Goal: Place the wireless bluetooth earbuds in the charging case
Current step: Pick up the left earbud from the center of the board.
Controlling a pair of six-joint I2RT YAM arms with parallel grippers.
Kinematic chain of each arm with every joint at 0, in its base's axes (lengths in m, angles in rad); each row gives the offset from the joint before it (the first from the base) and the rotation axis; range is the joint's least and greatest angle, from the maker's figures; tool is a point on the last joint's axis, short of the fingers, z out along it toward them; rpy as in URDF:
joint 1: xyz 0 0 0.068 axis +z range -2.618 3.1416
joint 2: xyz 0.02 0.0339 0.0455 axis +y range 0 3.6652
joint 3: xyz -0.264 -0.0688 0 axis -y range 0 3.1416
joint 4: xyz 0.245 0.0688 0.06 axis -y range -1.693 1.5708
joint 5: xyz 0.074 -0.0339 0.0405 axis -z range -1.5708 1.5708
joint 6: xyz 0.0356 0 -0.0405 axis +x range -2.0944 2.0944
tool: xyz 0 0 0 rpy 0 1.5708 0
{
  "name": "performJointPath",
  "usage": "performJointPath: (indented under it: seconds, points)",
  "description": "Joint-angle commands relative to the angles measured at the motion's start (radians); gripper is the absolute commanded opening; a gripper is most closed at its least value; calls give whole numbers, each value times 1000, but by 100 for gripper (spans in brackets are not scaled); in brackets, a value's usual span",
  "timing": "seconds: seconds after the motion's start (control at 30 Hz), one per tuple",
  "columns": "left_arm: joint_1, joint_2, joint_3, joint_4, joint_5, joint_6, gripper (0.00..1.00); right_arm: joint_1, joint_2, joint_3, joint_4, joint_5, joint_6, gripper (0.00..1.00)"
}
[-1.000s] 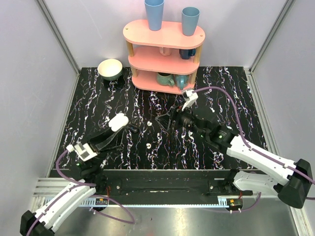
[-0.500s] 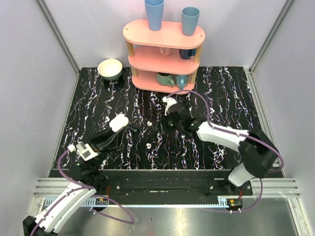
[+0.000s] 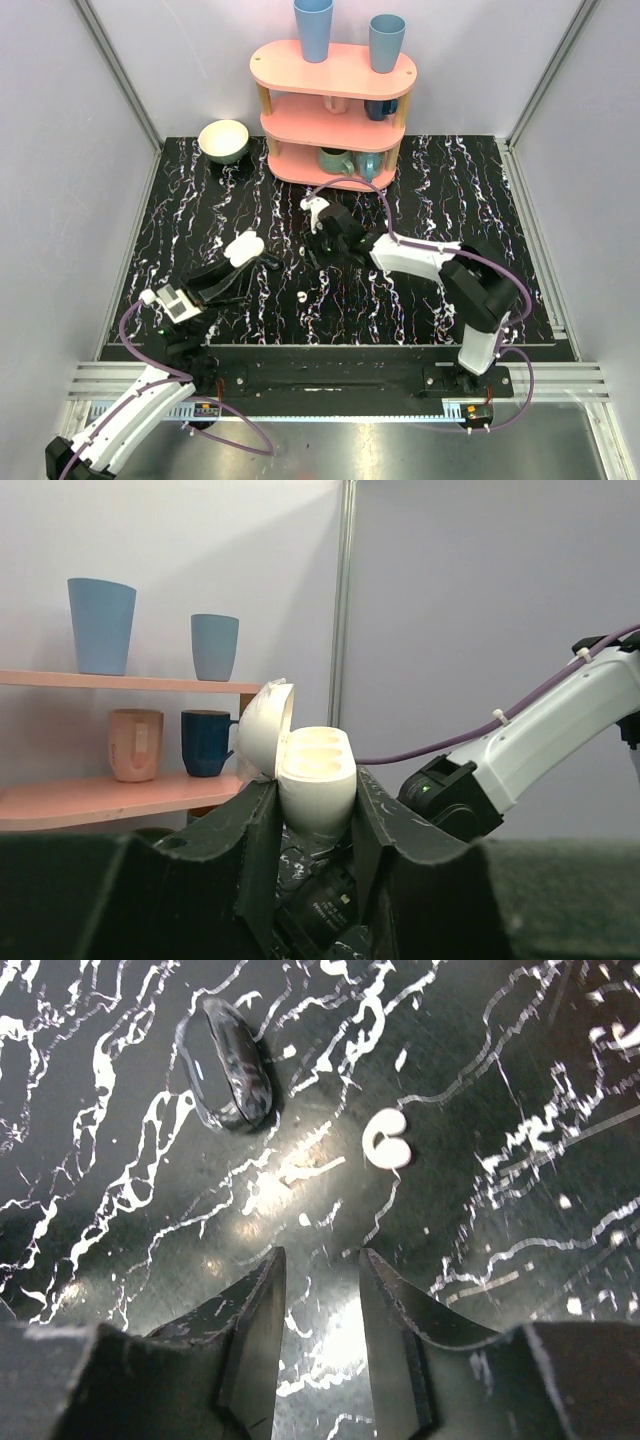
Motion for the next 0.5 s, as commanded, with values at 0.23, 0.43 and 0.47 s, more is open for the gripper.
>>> performJointPath:
  seconds: [0.23,0.43,0.47]
  points:
    - [-3,-60,-135,-19,-22,-14,0,11,155,175,38,-74,-41,40]
    - [-3,-85,-135,-48,-26,-7,0,11,203,218,3,-39,-81,40]
    - [-3,-90,-136,-50,-26,-5,0,11,208,221,3,-36,-87,40]
